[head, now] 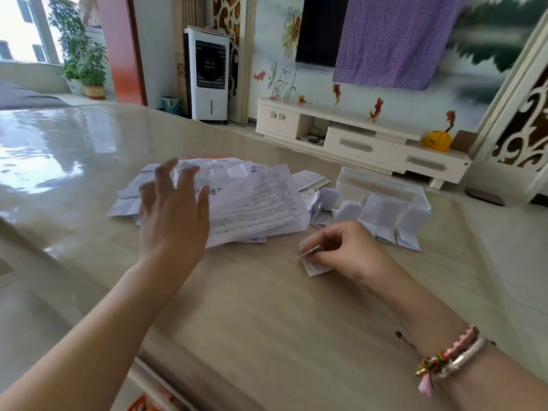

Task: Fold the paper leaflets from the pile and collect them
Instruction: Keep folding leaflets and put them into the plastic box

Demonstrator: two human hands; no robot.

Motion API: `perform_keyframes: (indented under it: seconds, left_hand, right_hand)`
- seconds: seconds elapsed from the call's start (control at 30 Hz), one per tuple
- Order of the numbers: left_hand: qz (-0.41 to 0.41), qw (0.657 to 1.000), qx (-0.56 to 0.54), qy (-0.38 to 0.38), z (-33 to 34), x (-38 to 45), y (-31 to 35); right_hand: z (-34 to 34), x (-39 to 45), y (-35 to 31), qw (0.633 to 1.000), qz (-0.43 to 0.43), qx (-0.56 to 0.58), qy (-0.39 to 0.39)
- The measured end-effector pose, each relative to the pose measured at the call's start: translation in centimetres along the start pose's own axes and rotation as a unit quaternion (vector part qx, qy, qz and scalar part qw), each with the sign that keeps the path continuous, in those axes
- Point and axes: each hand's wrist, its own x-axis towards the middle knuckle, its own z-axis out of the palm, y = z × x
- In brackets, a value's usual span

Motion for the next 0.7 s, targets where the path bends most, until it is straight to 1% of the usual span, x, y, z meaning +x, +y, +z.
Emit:
perform_keyframes:
  seconds: [0.07, 0.1, 0.13, 0.17, 0.2, 0.27, 0.33, 0.43, 0.5, 0.53, 0.6, 0.7]
  left_hand:
    - [0.128, 0.988, 0.042, 0.075, -0.4, -0.3, 0.3]
    - [0.182, 0.978, 0.048, 0.091, -0.5, -0.4, 0.3]
    - [0.231, 0.968, 0.048, 0.086, -0.6, -0.4, 0.3]
    - [0.272, 0.96, 0.043, 0.058, -0.6, -0.4, 0.3]
    - [0.298, 0.954, 0.033, 0.013, -0.5, -0.5, 0.3]
    - [0.302, 0.949, 0.025, -0.088, -0.1, -0.7, 0.0]
    - [0.276, 0.947, 0.044, -0.155, 0.3, -1.0, -0.3]
    - [0.239, 0.948, 0.066, -0.199, 0.8, -1.0, -0.6]
    - [0.235, 0.944, 0.09, -0.213, 0.8, -0.8, -0.5]
    - [0.234, 0.941, 0.099, -0.222, 0.9, -0.8, -0.5]
    - [0.216, 0.939, 0.102, -0.247, 0.9, -0.7, -0.5]
    - [0.192, 0.933, 0.107, -0.286, 1.0, -0.5, -0.6]
  right_hand:
    - [0.1, 0.0, 0.1, 1.0, -0.005, -0.022, 0.018]
    - [0.2, 0.1, 0.3, 0.999, -0.013, -0.033, 0.037]
    - [0.1, 0.2, 0.3, 0.997, -0.023, -0.04, 0.056]
    - [0.0, 0.3, 0.2, 0.996, -0.032, -0.041, 0.072]
    - [-0.2, 0.3, 0.1, 0.995, -0.043, -0.034, 0.085]
    - [-0.4, 0.2, 0.1, 0.992, -0.064, -0.009, 0.107]
    - [-0.2, 0.1, 0.1, 0.986, -0.087, -0.012, 0.142]
    - [0.1, 0.3, 0.2, 0.975, -0.101, -0.041, 0.195]
    - [0.1, 0.7, 0.2, 0.972, -0.093, -0.019, 0.215]
    - [0.1, 0.9, 0.3, 0.974, -0.079, 0.0, 0.214]
    - [0.2, 1.1, 0.6, 0.981, -0.041, 0.033, 0.189]
    - [0.5, 1.4, 1.3, 0.993, 0.01, 0.008, 0.121]
